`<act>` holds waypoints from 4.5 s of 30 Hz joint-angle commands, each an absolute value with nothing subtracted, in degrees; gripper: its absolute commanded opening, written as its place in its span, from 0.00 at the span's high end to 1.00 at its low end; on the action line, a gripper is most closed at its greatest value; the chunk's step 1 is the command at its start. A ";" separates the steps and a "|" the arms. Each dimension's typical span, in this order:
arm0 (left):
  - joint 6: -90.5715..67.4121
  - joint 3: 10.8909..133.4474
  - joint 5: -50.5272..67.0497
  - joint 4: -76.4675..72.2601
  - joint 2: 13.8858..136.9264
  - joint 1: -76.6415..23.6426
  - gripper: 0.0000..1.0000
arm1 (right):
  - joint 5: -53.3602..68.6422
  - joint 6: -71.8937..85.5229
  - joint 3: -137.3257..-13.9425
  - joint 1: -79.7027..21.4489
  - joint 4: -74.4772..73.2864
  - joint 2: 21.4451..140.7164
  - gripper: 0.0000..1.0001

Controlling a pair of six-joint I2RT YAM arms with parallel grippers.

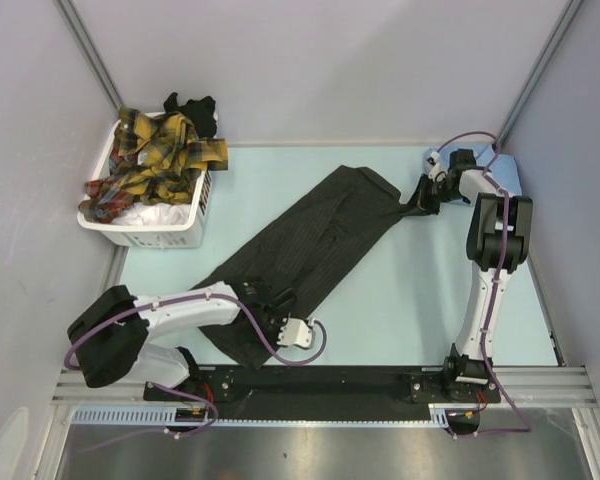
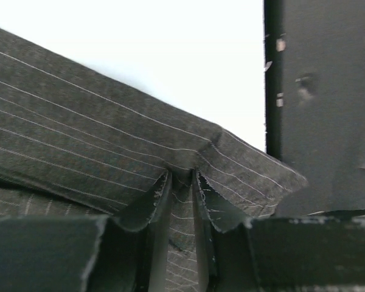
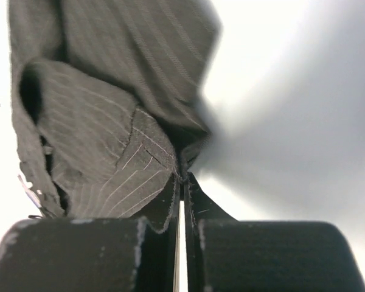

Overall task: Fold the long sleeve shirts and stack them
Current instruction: Fold the shirt

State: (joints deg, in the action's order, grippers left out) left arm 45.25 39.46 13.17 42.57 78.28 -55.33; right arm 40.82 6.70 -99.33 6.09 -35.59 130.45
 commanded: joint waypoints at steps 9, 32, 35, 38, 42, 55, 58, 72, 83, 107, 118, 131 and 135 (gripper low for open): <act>31.15 48.77 30.14 43.51 74.88 -39.40 0.47 | 34.11 -1.13 -110.82 5.36 -39.90 136.84 0.92; 12.83 52.55 18.02 35.42 87.71 -16.26 0.59 | 13.45 -1.50 -138.34 -4.31 -21.54 152.85 0.87; 13.44 53.00 16.17 36.30 89.91 -16.26 0.59 | 14.67 -0.79 -137.03 -3.26 -21.97 150.66 0.63; 13.27 53.00 17.04 36.21 90.61 -16.26 0.60 | 16.78 -0.53 -131.52 -1.85 -22.50 145.39 0.47; 12.31 54.23 20.21 37.09 94.03 -16.35 0.68 | 19.59 2.28 -127.27 -0.44 -25.20 139.23 0.44; 9.23 55.37 27.25 38.76 96.95 -19.60 0.87 | 42.88 22.23 -79.92 -3.33 -25.67 117.01 0.43; 8.44 54.14 25.31 37.01 93.00 -18.55 0.73 | 44.56 24.78 -68.50 -5.71 -21.55 112.17 0.41; 7.47 51.42 30.59 27.60 74.28 -9.93 0.38 | 42.63 31.55 -50.80 -15.38 -8.09 110.56 0.57; 8.18 47.56 30.24 24.43 64.43 -9.76 0.35 | 41.14 30.50 -52.91 -16.08 -8.96 112.94 0.69; 33.57 42.01 24.70 29.27 53.71 -23.38 0.01 | 24.07 -2.37 -69.25 -2.64 -44.72 111.97 0.91; 39.44 50.33 42.35 25.38 55.97 -23.81 0.01 | 32.86 -21.86 -71.02 -0.53 -42.55 88.20 0.18; 54.23 36.57 31.12 17.60 62.13 -50.00 0.01 | 48.43 -93.97 -55.16 -6.52 -67.74 72.08 0.04; 55.46 34.72 29.27 14.07 66.44 -55.97 0.02 | 43.68 -114.67 -41.53 -2.91 -68.56 63.13 0.07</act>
State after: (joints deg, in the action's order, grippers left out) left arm 52.10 35.83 31.38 21.71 63.61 -51.77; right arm 46.00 -82.30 -52.01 -5.82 -58.24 70.39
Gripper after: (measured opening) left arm 0.994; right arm 0.945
